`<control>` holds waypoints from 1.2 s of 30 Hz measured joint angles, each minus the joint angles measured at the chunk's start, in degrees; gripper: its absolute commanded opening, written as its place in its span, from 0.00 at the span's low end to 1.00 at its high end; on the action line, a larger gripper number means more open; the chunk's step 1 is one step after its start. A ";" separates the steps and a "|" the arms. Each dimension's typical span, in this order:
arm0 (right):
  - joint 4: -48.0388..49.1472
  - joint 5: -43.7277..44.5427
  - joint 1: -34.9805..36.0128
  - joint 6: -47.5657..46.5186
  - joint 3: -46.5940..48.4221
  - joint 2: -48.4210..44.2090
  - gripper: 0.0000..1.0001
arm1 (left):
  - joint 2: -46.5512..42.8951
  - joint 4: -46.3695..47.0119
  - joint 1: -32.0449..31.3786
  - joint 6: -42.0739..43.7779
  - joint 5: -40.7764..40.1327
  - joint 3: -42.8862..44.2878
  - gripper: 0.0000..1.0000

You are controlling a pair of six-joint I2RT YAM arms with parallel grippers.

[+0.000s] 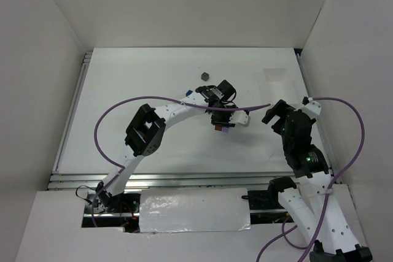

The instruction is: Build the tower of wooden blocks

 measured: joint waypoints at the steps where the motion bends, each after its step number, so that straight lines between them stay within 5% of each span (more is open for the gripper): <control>1: 0.00 0.00 0.00 0.00 0.00 0.00 1.00 | 0.00 0.02 0.00 -0.11 0.00 0.00 0.34; 26: 0.52 -0.66 0.00 -0.44 -0.11 -0.04 1.00 | 0.00 -0.39 0.11 -1.09 -0.13 -1.05 0.53; 36: 0.83 -0.92 -0.02 -0.46 -0.13 -0.50 1.00 | 0.00 -0.44 0.17 -1.33 -0.31 -1.11 0.47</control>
